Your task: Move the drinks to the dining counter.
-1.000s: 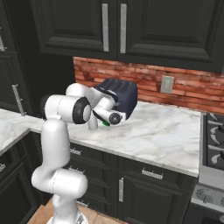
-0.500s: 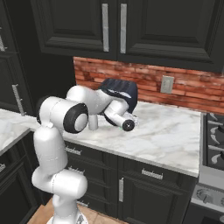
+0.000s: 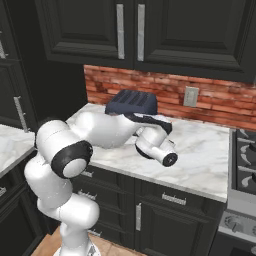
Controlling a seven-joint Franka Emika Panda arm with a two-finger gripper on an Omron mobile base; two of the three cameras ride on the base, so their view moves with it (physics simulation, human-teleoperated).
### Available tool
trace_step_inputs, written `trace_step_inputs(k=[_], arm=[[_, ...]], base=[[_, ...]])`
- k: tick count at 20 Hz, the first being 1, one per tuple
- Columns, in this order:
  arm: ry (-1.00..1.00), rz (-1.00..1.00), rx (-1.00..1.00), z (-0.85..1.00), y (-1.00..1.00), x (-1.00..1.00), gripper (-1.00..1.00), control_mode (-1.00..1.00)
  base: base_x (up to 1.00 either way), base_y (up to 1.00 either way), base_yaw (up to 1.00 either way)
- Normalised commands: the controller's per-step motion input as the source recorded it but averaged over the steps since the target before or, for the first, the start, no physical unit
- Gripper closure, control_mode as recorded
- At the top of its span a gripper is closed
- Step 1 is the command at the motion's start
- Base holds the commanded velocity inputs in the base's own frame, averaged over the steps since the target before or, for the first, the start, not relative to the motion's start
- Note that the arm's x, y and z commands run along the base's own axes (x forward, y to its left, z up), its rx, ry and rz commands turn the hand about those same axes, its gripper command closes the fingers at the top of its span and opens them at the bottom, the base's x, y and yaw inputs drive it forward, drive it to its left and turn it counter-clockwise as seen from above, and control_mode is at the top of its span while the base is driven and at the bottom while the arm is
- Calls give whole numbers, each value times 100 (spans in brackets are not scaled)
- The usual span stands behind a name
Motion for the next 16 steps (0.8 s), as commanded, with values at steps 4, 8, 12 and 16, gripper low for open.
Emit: trace_step_inputs(k=[4, 8, 12, 16], arm=[[-15, 27, 0, 21, 0, -100, 100, -100], [-21, 35, -1, 37, 0, -100, 100, -100], [-44, 33, -7, 56, -6, -100, 100, -100], [-56, 27, -7, 42, -10, -93, 100, -100]], base=[[0, 0, 0], [0, 0, 0], [0, 0, 0], [0, 0, 0]])
